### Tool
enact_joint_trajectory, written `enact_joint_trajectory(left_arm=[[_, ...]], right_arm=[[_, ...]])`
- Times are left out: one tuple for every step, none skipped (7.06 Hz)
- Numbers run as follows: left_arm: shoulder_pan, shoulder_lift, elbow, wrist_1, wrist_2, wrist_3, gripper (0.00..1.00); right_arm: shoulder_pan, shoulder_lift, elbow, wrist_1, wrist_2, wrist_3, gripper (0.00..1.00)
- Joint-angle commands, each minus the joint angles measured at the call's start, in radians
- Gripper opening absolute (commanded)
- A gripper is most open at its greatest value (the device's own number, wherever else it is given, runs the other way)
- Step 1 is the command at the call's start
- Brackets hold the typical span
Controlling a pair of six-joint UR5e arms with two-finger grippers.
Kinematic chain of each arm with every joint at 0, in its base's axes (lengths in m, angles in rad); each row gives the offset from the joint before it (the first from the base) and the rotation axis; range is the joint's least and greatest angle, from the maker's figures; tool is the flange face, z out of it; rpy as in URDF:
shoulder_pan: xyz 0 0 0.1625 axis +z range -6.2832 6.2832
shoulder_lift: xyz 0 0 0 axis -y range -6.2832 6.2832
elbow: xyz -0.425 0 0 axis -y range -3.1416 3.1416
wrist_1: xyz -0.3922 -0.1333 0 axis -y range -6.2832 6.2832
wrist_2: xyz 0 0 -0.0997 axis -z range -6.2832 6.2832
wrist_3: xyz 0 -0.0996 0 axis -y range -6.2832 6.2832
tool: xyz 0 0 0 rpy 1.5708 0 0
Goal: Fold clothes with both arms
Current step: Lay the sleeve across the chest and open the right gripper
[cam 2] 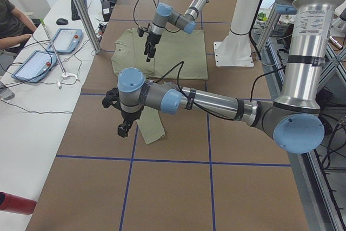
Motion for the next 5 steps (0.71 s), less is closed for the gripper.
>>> enact_joint_trajectory(left_arm=[[0.071, 0.005, 0.004, -0.124, 0.010, -0.200, 1.00], [0.126, 0.006, 0.033, -0.217, 0.029, -0.335, 1.00], [0.187, 0.018, 0.045, -0.309, 0.087, -0.488, 1.00], [0.236, 0.056, 0.045, -0.415, 0.110, -0.625, 1.00], [0.272, 0.109, 0.047, -0.547, 0.137, -0.743, 1.00]], right_arm=[[0.002, -0.006, 0.035, -0.104, 0.026, 0.026, 0.99], [0.028, -0.027, 0.119, -0.252, 0.100, 0.029, 0.99], [0.080, -0.083, 0.256, -0.424, 0.219, 0.026, 1.00], [0.136, -0.133, 0.366, -0.571, 0.331, 0.024, 1.00], [0.173, -0.220, 0.505, -0.673, 0.352, 0.015, 1.00]])
